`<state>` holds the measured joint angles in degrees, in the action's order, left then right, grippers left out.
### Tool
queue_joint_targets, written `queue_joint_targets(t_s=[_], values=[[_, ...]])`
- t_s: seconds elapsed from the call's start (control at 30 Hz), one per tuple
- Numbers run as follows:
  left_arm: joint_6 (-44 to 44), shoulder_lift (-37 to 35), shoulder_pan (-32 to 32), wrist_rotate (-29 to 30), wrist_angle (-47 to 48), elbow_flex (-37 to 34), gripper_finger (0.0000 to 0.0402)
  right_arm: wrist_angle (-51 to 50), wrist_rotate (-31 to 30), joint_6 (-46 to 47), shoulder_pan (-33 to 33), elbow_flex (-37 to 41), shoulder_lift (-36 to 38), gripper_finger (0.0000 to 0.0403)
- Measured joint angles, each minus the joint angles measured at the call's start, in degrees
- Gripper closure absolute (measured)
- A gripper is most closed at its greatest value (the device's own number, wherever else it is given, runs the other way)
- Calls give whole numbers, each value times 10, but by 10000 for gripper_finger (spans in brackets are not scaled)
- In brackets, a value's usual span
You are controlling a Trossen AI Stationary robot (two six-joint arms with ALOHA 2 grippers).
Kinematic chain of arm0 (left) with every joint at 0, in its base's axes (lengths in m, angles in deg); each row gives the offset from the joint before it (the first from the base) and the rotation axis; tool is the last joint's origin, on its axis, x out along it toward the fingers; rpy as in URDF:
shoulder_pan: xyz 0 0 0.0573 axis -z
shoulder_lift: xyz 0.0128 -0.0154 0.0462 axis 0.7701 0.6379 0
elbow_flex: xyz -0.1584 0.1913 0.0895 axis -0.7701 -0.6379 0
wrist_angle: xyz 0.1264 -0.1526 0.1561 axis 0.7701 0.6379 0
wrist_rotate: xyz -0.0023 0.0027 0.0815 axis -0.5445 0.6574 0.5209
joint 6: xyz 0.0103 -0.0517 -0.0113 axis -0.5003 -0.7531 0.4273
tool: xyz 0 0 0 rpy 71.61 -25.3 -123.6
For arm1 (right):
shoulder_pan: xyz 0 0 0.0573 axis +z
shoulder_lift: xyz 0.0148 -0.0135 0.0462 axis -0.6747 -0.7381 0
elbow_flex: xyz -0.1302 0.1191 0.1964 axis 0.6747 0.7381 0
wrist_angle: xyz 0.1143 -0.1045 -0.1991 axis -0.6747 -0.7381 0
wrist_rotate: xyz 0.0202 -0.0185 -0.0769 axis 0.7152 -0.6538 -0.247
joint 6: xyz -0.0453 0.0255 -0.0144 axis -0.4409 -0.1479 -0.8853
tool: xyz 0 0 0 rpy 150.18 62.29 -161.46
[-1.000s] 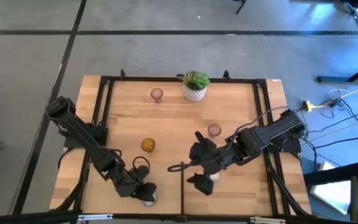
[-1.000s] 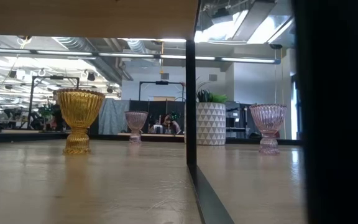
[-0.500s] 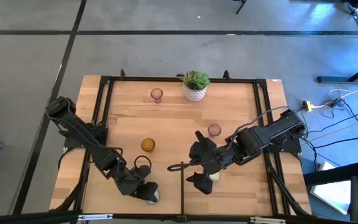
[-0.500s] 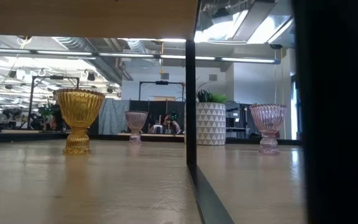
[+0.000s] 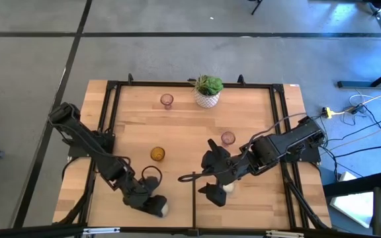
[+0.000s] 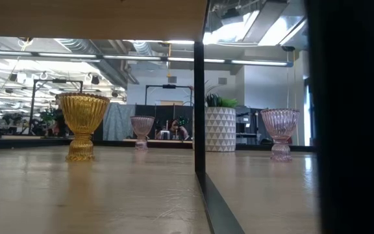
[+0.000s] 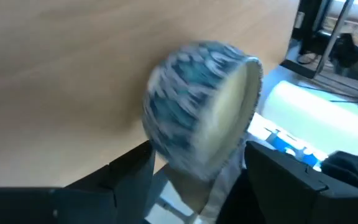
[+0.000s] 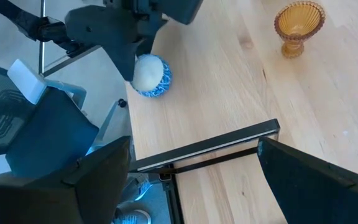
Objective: Pick & Place candle stick holders
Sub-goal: Put the top blue scented candle on the shelf
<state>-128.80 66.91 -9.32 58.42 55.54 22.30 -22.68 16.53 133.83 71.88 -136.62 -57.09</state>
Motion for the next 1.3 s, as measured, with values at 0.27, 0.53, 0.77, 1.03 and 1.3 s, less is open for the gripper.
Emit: queue_joint_targets(t_s=[0.27, 0.53, 0.77, 1.03, 1.3], values=[[23, 0, -3, -1, 114, 76, 162, 0, -8, 0, 0, 0, 0, 52], [42, 0, -5, 52, 274, 138, 183, -23, -9, 0, 3, 0, 0, 52], [42, 3, -7, 139, 327, 149, 246, -125, -9, 26, 10, 0, 0, 55], [106, 18, 3, 172, 263, 149, 361, -163, -36, 68, 56, 0, 0, 96], [61, 18, 97, 199, 293, 187, 400, -172, -69, 105, 82, 0, 0, 209]])
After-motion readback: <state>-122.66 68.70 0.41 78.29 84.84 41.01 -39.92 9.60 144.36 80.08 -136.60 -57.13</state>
